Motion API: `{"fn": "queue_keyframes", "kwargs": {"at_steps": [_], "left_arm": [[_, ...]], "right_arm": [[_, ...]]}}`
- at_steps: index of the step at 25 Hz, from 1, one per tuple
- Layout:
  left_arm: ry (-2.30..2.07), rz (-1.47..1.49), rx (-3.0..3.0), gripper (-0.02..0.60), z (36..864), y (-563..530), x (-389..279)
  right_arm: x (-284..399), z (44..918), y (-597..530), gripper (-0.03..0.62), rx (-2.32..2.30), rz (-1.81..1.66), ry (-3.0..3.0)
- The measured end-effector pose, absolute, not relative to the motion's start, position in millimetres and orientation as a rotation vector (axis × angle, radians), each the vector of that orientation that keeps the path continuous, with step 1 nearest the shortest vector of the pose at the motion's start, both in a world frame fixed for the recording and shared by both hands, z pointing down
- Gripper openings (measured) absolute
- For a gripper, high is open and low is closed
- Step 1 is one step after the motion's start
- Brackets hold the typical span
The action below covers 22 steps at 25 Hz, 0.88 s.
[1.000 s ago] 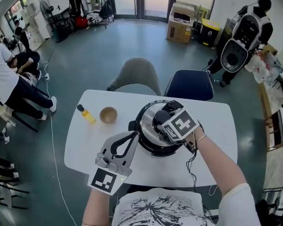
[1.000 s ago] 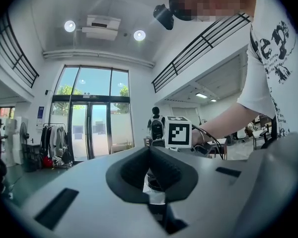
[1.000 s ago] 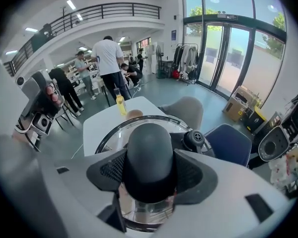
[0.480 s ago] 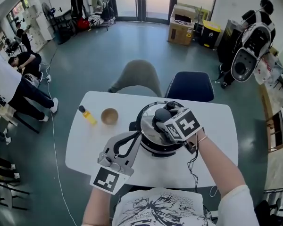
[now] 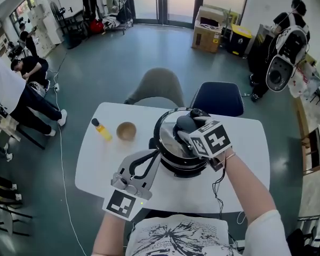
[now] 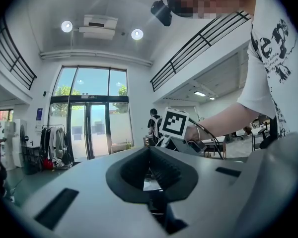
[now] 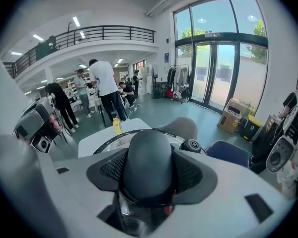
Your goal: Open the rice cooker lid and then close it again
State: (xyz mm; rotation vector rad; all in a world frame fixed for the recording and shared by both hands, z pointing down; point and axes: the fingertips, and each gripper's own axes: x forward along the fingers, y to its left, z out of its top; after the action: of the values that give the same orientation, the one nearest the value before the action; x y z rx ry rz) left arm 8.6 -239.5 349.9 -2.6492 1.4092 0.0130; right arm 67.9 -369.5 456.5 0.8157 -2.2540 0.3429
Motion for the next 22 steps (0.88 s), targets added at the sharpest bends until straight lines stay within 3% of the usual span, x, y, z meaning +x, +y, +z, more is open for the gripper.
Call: {"fn": "queue_keyframes", "kwargs": {"at_steps": [8, 22], "left_arm": [[1.391, 0.024, -2.635, 0.014, 337, -246, 2], [1.259, 0.046, -2.673, 0.014, 350, -192, 126]], "right_arm": [[76, 427, -362, 0.293, 0.824, 0.317, -2.271], [240, 445, -289, 0.295, 0.971, 0.373, -2.19]]}}
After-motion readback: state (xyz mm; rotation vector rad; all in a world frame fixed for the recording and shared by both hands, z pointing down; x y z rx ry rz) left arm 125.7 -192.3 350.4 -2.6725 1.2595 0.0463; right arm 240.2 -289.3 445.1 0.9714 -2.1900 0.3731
